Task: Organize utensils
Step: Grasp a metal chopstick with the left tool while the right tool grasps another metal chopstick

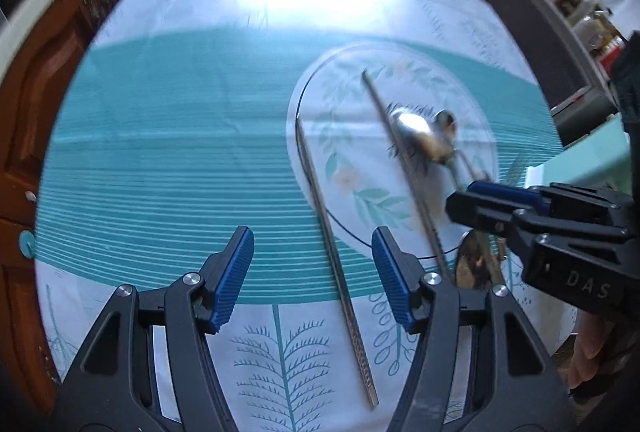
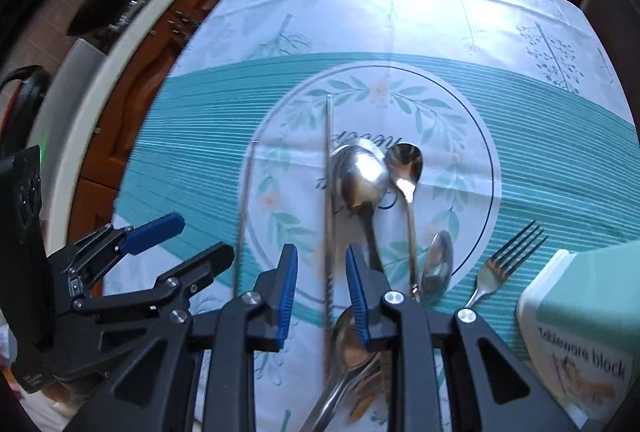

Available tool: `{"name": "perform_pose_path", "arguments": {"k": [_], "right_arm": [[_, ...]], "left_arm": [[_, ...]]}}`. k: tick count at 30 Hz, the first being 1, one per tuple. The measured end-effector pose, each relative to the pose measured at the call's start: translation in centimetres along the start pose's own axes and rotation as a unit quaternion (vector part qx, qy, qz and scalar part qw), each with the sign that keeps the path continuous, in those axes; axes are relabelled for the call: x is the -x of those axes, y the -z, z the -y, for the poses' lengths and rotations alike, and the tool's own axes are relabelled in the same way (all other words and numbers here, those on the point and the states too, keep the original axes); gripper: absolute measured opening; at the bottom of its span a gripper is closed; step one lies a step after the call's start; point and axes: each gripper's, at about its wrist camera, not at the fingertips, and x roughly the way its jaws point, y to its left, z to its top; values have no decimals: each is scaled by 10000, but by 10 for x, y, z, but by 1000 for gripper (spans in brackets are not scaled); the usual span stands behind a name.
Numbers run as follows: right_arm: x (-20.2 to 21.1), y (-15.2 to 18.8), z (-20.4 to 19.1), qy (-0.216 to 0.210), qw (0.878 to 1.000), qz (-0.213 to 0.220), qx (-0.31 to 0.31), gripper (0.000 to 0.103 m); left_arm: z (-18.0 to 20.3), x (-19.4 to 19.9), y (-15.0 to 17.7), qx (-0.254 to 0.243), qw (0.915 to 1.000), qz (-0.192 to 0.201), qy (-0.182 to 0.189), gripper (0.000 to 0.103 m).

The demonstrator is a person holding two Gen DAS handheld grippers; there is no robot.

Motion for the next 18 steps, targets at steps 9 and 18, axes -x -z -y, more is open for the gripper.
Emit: {"name": "perform_pose_path", "arguments": {"k": [9, 18], "right_arm": [[-28, -13, -11, 538, 9977, -343, 241, 24], [-38, -12, -34, 1329, 9849, -361, 1053, 16]], "left_arm": [[1, -25, -14, 307, 9991, -253, -172, 52], [18, -35, -20, -60, 9959, -376, -818, 47]]}}
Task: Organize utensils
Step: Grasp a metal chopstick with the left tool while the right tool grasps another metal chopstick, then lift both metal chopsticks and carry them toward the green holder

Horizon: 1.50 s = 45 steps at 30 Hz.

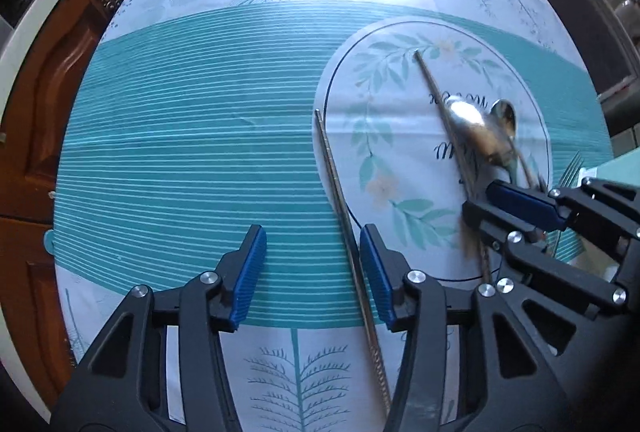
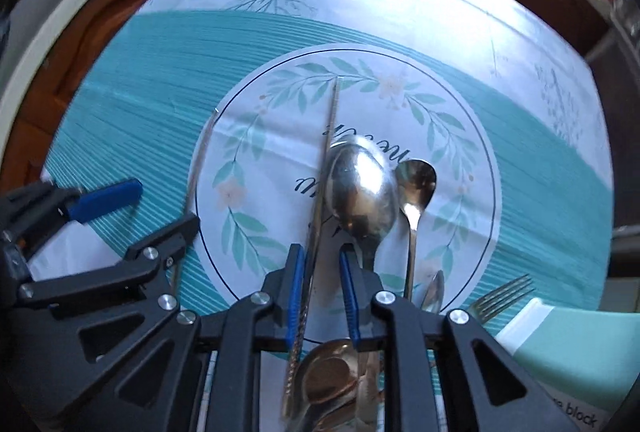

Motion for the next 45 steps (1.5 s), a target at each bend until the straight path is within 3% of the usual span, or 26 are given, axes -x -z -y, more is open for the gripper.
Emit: {"name": "perform_pose_path", "arguments": {"k": [3, 7, 8, 11, 14, 17, 23, 26, 28, 31, 36, 39, 45], "right_arm": [[0, 1, -3, -11, 9999, 5, 103, 7], [1, 3, -5, -57, 9999, 69, 114, 7], [1, 4, -4, -202, 9998, 66, 67, 6], [2, 10, 3, -624, 9979, 101, -150, 5], [5, 18, 12, -863, 9952, 299, -349, 5], [17, 31, 18, -1084, 9911, 630, -449, 5], [43, 49, 25, -1420, 9802, 1257, -576, 5], [57, 57, 32, -1597, 9697, 1737, -629, 5], [68, 66, 32, -1674, 9610, 2093, -675, 5], [85, 80, 38, -1725, 9473, 2602, -723, 5], [123, 115, 52, -1785, 9162, 3499, -788, 5], [142, 129, 59, -1747, 8982, 3944, -850, 5], [178, 156, 77, -1434, 8666, 4682, -958, 5]], "left_arm": [[2, -1, -2, -26, 9999, -110, -19, 47], [3, 1, 2, -89, 9998, -194, -34, 43], [4, 2, 5, -109, 9997, -209, -9, 38], [4, 8, 12, -259, 9994, -229, 96, 8], [8, 13, 19, -267, 9994, -146, 180, 3], [0, 15, 25, -5, 9978, 12, 656, 3], [0, 38, 42, 19, 9946, 763, 698, 3], [3, 67, 52, -46, 9879, 1382, 698, 3], [6, 90, 59, -109, 9804, 1841, 689, 3], [14, 130, 71, -205, 9616, 2620, 788, 3], [38, 179, 86, -410, 9291, 3547, 963, 0], [55, 209, 92, -632, 9119, 3902, 1107, 0], [97, 261, 102, -1006, 8863, 4294, 1412, 0]]}}
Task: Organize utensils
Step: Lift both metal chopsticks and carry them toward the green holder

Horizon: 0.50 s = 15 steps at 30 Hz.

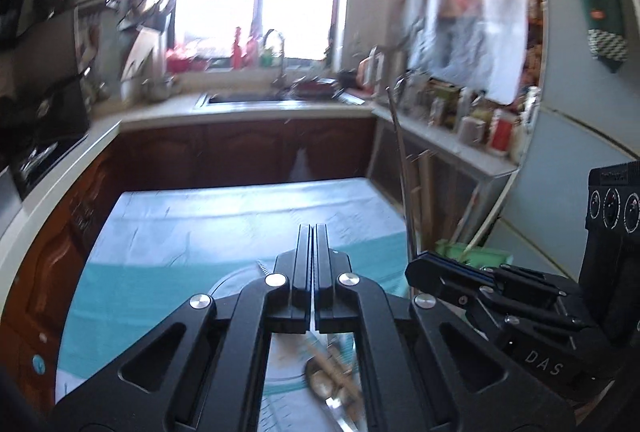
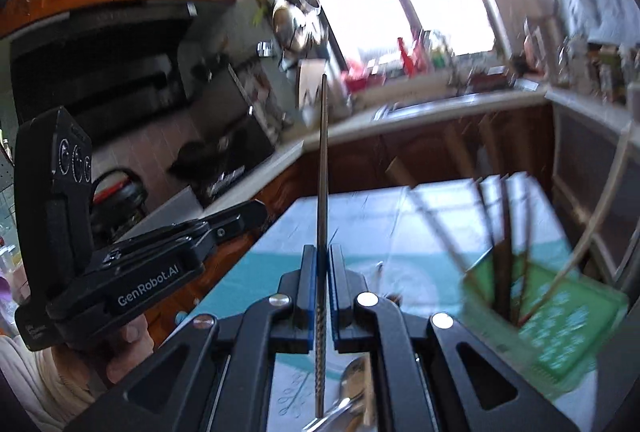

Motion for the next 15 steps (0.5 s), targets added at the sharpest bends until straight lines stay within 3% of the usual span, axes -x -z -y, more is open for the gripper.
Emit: {"name": "perform_pose_path", "arguments": {"k": [5, 9, 15], "right_arm": [[39, -12, 9, 476, 9956, 788, 148, 5], [65, -17, 18, 1149, 9806, 1517, 464, 5], [63, -18, 37, 1603, 9671, 1890, 569, 5]], "left_arm": [[35, 14, -21, -104, 9995, 218, 213, 0], [52, 10, -23, -309, 9991, 115, 248, 0], [49, -20, -4, -506, 9981, -308, 185, 0]]}}
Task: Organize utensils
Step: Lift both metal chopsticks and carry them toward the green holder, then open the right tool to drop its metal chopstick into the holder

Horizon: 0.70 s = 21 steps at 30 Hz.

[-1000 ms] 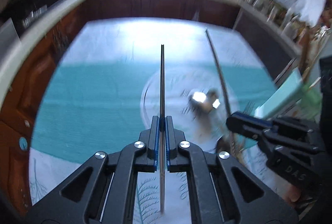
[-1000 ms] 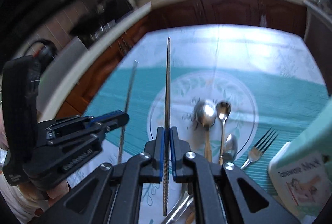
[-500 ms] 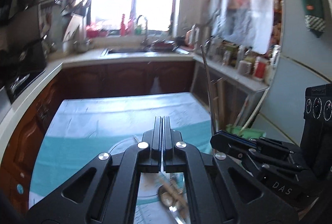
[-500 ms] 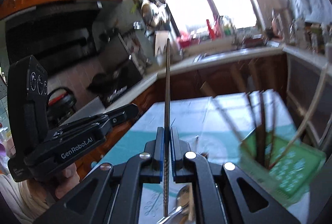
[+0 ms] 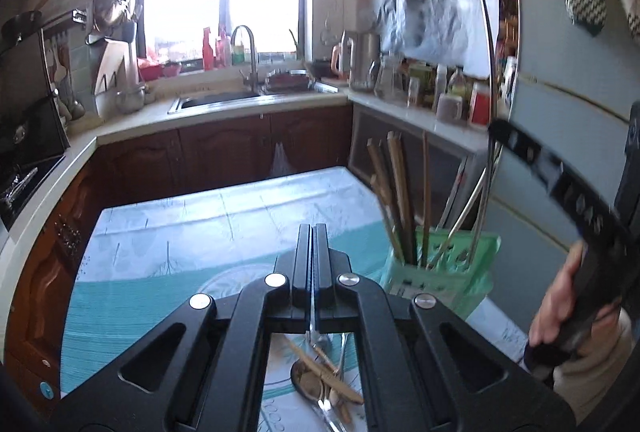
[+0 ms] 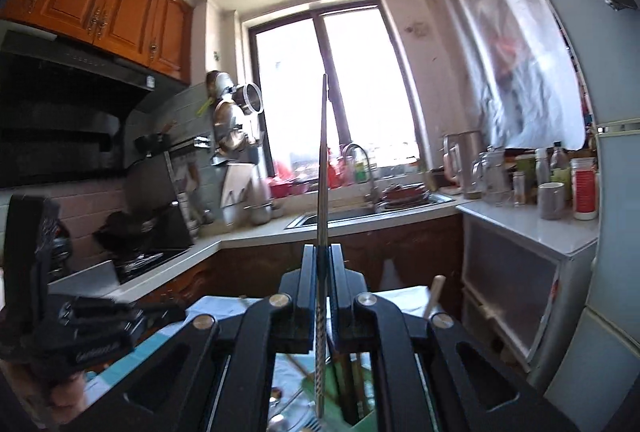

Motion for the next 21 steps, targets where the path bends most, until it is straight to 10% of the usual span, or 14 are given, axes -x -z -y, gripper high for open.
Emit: {"name": "perform_pose_path", "arguments": {"k": [8, 18, 21], "right_arm": [[-20, 23, -4, 490, 9970, 210, 564, 5], [-29, 59, 10, 413, 9973, -559, 242, 6], [-28, 61, 15, 316, 9968, -728, 111, 12]], "left_arm": [[-32, -59, 36, 144, 9977, -635, 164, 0], [-74, -143, 62, 663, 9831, -1599, 591, 0], [-74, -167, 70, 716, 9778, -1845, 694, 15]]}}
